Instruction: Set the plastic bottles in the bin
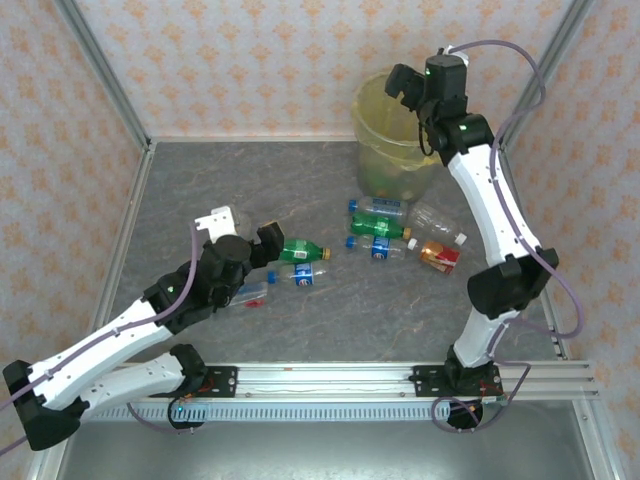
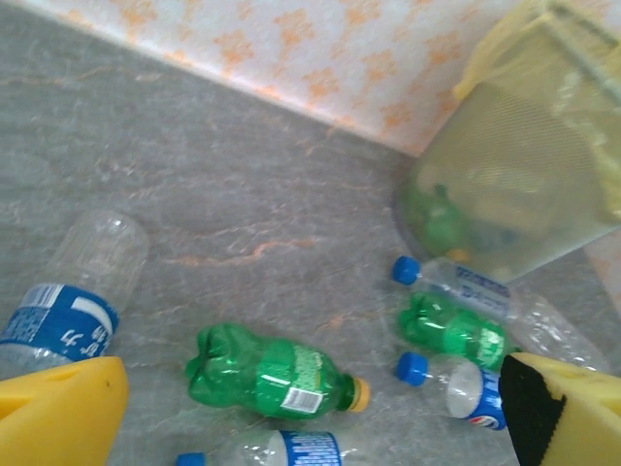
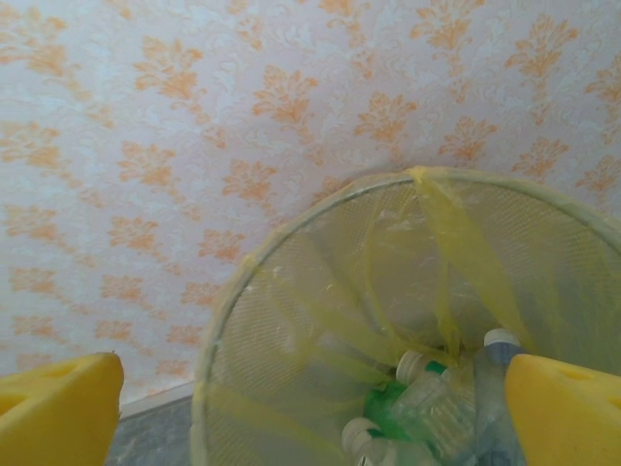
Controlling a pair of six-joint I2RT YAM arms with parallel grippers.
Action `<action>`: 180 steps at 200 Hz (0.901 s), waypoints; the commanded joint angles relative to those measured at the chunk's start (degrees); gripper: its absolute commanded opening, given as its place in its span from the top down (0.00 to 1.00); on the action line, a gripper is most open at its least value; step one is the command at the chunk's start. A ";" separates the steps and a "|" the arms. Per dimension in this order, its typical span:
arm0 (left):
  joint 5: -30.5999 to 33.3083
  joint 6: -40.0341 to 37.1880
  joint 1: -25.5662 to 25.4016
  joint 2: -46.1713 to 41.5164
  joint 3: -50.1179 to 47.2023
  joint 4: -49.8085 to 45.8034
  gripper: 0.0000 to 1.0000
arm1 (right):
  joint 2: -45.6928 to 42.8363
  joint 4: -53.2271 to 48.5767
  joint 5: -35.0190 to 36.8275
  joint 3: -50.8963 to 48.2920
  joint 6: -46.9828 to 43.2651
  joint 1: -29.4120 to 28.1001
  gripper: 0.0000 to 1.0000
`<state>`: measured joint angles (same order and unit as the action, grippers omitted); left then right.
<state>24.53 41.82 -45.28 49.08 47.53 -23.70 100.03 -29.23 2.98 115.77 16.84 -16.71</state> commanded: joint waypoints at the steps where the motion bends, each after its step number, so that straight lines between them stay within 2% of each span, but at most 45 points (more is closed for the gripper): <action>1: -5.75 1.69 4.26 1.15 -2.12 -1.51 0.01 | -4.73 1.06 -2.28 -3.99 0.04 -1.48 0.00; 60: -11.97 -2.20 17.41 6.04 -5.79 -0.66 0.01 | -12.99 1.82 -4.38 -15.20 0.30 -7.64 0.00; 98: -16.43 -3.06 25.33 7.73 -9.87 1.00 0.10 | -14.87 0.94 -4.20 -16.96 0.38 -9.62 0.00; 133: -19.10 -2.98 29.34 9.39 -13.78 2.35 0.16 | -15.83 1.15 -4.32 -17.41 0.64 -9.79 0.00; 180: -21.28 -3.95 31.19 11.84 -17.58 7.90 0.19 | -14.96 1.72 -5.79 -16.97 1.13 -10.29 0.00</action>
<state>5.04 39.13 -14.83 60.10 31.40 -20.51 85.65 -28.62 -1.78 98.89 17.37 -26.37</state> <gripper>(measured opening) 0.826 0.997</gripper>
